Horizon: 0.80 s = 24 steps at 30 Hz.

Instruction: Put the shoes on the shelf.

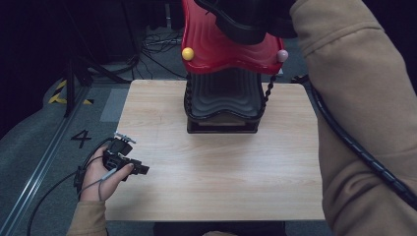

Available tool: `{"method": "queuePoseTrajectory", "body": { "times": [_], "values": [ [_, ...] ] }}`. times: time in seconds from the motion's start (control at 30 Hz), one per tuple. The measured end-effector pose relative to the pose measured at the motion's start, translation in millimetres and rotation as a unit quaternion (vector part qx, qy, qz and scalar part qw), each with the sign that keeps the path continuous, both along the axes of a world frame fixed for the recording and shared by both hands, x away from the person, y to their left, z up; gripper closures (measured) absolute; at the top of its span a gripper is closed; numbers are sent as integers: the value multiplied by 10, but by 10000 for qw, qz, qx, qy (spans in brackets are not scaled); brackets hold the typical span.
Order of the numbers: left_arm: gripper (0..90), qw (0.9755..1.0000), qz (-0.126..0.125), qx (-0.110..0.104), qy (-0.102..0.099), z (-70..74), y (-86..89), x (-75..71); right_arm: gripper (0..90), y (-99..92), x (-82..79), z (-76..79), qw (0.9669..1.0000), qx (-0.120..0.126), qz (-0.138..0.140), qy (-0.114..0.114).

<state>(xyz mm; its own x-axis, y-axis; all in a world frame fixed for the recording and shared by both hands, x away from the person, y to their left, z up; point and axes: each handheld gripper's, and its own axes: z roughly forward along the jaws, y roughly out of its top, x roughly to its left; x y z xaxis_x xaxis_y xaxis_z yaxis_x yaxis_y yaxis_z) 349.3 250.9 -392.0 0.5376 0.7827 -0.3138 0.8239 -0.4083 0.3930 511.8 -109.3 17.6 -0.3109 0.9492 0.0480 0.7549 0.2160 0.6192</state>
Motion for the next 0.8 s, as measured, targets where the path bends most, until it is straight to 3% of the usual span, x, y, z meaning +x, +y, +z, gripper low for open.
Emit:
{"method": "queuePoseTrajectory", "body": {
  "times": [0.23, 0.63, 0.8],
  "values": [
    [555, 9997, -138, -178, -22, 13, -32, 8, 815, 154, 211, -64, 9996, -9, -216, -207],
    [555, 9995, -258, -203, 27, -20, -87, 43, 815, 281, 409, -120, 9978, 33, -346, -570],
    [553, 9994, -269, -215, 61, -44, -81, 57, 814, 277, 499, -187, 9975, 6, -460, -535]
  ]
}}
